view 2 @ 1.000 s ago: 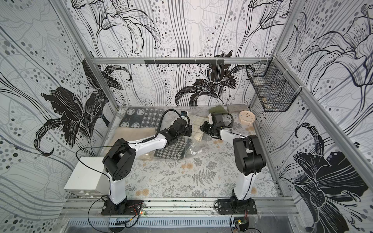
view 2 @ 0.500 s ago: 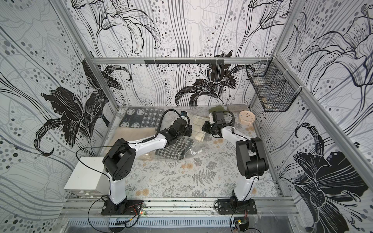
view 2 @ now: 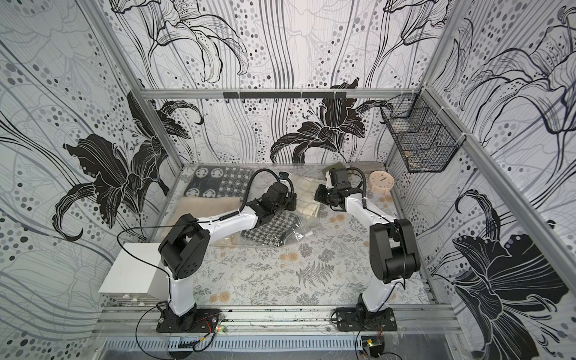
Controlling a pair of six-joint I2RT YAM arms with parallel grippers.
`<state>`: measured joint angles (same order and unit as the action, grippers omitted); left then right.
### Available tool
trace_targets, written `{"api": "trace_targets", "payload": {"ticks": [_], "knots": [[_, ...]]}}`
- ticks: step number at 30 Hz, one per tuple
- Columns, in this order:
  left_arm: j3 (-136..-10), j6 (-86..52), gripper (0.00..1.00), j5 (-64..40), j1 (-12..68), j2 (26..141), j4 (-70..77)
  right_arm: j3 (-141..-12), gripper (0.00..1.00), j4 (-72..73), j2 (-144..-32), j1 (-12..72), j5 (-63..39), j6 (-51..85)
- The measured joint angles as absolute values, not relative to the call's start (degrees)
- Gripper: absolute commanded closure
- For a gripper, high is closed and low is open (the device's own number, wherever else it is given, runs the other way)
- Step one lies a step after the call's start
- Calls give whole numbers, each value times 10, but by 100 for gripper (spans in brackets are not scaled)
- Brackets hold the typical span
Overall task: Take the scarf out of the vacuum bag
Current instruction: Take out the scarf from the vacuum bag.
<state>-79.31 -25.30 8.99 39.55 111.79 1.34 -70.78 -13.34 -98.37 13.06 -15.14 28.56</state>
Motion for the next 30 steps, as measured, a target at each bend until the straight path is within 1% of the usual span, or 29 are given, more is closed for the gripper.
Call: {"api": "trace_targets", "payload": {"ticks": [10,30], "knots": [[-792,-253,100,90,396,1118,13,-709,100,-171,-946,129,-138,269],[-789,-253,100,90,396,1118,14,-700,100,-227,-907,73,-123,256]]}}
